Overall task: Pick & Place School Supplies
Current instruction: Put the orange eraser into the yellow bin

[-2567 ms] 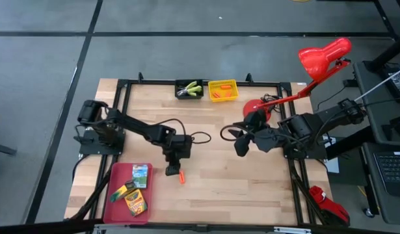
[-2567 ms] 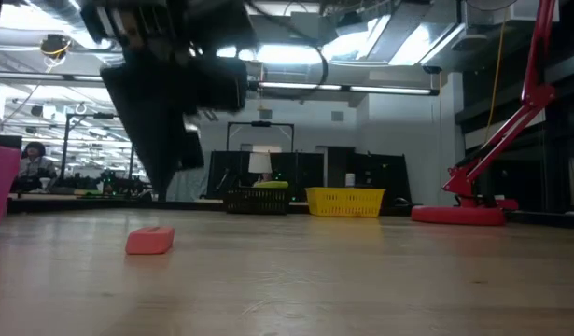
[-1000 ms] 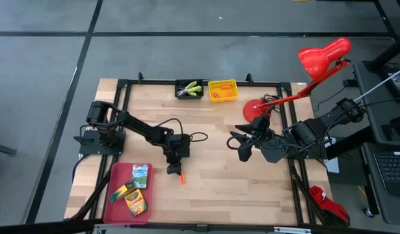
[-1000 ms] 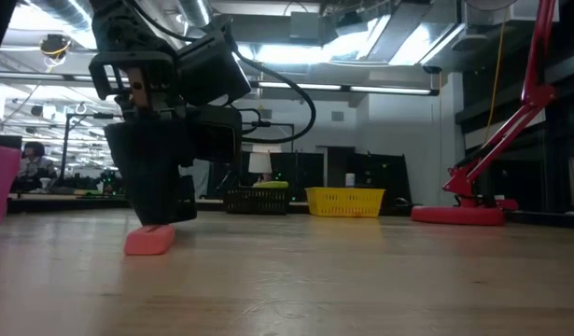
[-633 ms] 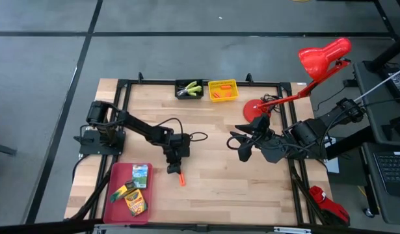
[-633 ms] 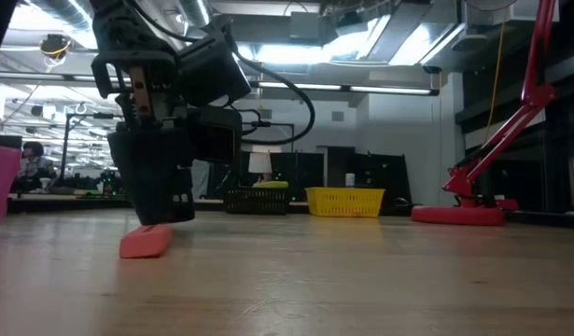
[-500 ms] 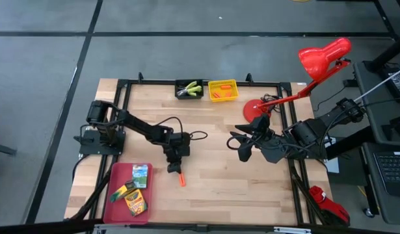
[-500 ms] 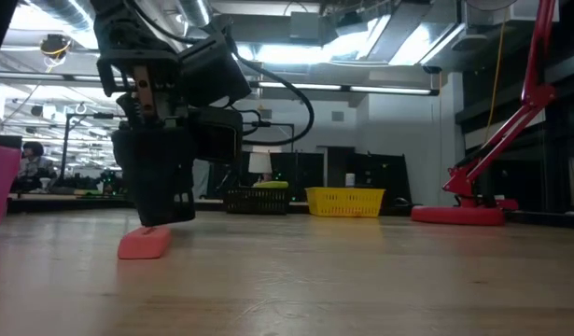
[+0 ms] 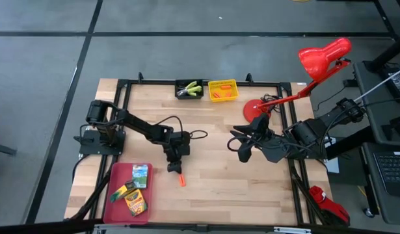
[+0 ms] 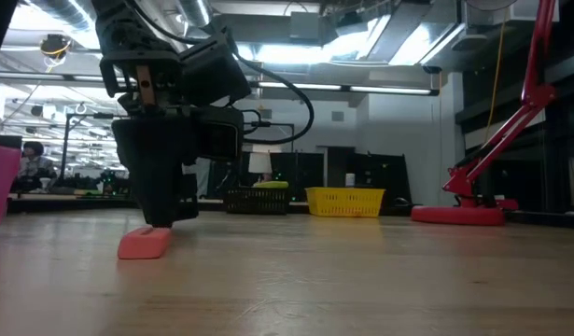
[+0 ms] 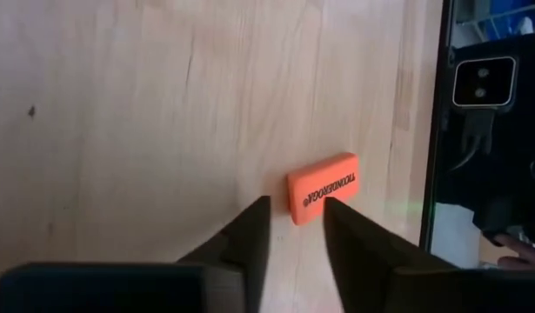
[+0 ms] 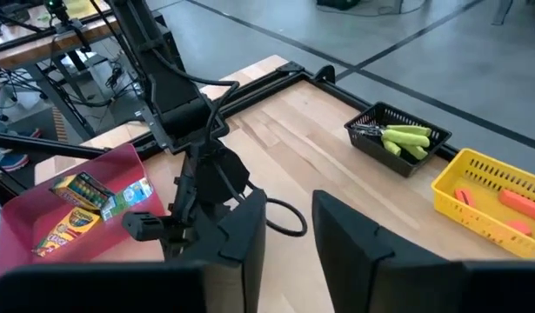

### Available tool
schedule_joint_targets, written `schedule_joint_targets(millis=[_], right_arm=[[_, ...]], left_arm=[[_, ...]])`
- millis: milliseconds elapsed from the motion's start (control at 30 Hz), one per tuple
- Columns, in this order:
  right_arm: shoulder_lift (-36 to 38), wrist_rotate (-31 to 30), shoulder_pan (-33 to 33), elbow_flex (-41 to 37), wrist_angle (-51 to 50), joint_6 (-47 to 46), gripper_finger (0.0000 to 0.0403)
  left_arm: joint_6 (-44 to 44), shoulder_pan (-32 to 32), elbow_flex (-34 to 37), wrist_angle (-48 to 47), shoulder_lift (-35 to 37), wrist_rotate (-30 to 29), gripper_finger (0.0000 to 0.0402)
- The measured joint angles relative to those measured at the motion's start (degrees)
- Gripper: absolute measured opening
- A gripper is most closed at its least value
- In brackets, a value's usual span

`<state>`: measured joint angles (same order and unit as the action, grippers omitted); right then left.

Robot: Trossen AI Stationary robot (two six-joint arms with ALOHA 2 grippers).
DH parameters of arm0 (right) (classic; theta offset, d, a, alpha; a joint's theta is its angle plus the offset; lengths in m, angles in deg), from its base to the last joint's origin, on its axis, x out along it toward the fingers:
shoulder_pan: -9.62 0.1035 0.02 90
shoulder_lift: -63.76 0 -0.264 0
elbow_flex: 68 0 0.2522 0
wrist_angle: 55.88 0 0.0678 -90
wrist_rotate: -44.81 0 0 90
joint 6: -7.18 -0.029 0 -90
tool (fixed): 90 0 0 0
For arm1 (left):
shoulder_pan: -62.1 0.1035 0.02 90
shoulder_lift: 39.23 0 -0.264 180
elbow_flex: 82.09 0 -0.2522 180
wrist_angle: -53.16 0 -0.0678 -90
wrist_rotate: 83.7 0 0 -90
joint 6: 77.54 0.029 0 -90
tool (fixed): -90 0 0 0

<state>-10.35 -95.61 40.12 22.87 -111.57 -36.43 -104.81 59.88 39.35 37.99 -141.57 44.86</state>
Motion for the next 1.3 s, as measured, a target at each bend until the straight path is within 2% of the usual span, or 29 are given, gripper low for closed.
schedule_joint_targets(millis=[133, 267, 667, 933, 1300], right_arm=[[0.0, -0.2, 0.0, 0.0, 0.0, -0.1, 0.0098], [0.0, -0.2, -0.5, 0.0, -0.1, -0.7, 0.0098], [0.0, -0.2, -3.1, 0.0, -0.1, 0.9, 0.0098], [0.1, -0.2, -3.2, 0.0, -0.7, 2.1, 0.0098], [0.9, -0.2, -3.1, 0.0, -1.6, 2.4, 0.0098]], left_arm=[[0.5, 0.0, 0.1, -0.1, 0.0, -0.2, 0.0151], [1.0, -0.2, 0.6, 0.0, 0.1, 0.1, 0.0177], [0.8, -2.2, 0.6, 0.5, -0.7, 0.1, 0.0171], [-1.6, -2.2, 0.4, 6.0, -3.5, 0.5, 0.0171], [-1.8, -3.3, 0.4, 5.0, -3.6, -1.1, 0.0171]])
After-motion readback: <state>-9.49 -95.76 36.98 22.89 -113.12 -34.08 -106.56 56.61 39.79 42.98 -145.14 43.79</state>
